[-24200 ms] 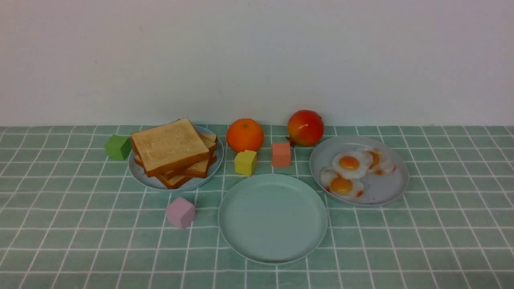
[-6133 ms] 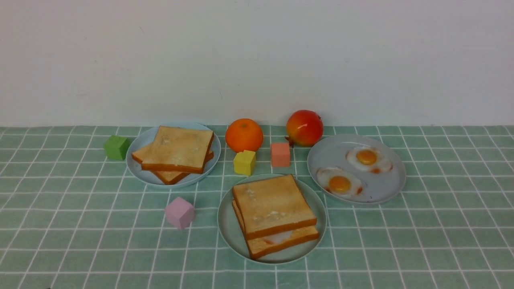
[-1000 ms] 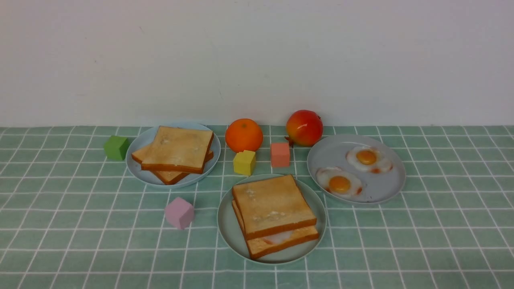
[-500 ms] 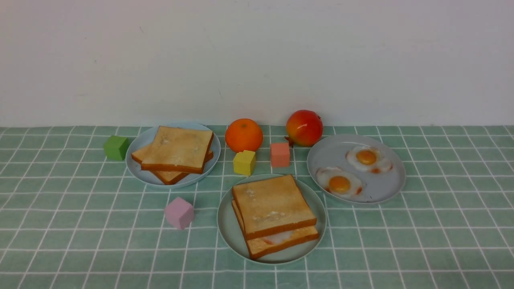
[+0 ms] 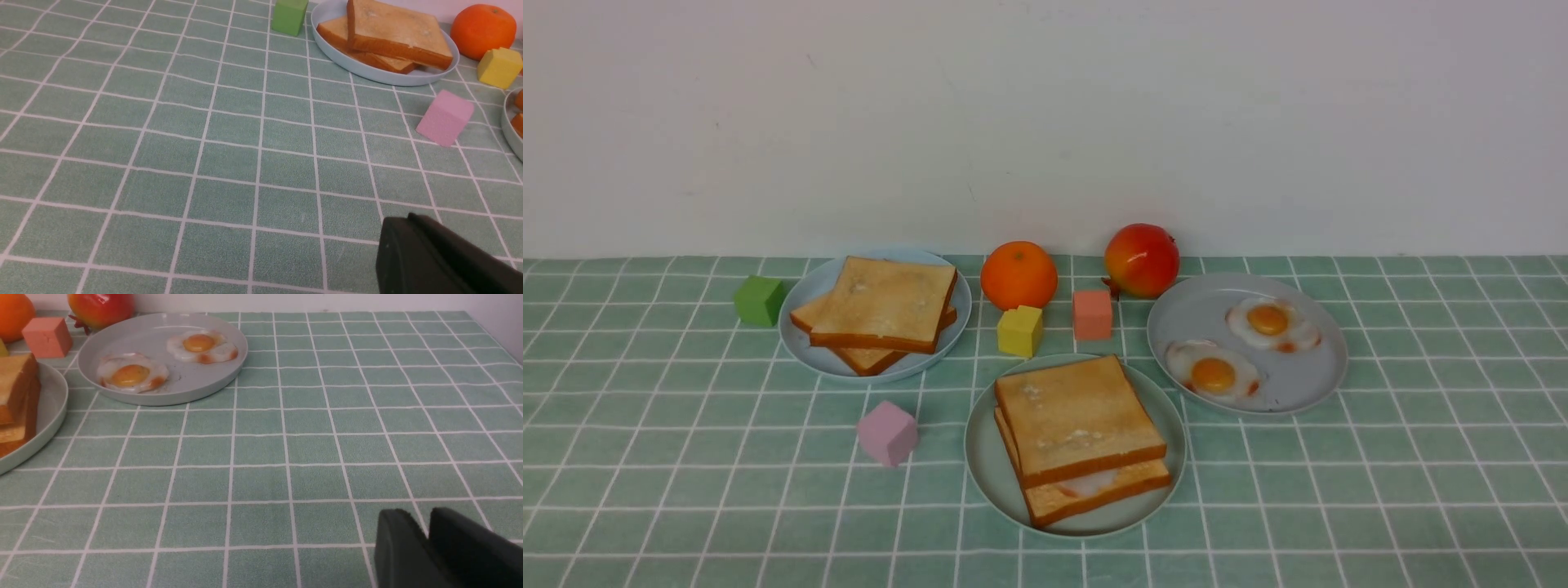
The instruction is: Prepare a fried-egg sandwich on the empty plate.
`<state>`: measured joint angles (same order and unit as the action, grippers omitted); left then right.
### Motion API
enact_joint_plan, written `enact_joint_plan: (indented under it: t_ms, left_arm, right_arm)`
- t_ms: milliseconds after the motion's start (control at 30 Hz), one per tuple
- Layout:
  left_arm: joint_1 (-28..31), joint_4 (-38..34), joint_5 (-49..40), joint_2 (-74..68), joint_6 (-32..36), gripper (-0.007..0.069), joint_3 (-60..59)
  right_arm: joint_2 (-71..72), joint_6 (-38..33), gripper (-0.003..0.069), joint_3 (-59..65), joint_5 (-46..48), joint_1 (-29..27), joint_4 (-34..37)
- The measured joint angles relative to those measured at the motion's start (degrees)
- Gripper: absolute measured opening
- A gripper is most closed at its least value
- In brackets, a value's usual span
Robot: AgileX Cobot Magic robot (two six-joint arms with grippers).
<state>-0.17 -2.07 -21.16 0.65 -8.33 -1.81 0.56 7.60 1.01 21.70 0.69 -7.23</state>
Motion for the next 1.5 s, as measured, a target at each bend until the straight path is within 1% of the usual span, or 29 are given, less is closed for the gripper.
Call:
enact_joint_plan:
  t_ms: [933,1500]
  left_arm:
    - [0.00,0.00,0.00,0.00,0.00,0.0000,0.00]
    - [0.00,0.05,0.00,0.00,-0.05,0.0014,0.00]
  right_arm:
    - [0.00,0.00,0.0171,0.00,0.00,0.00,0.00]
    - [0.00,0.00,0.0185,0.00,0.00,0.00,0.00]
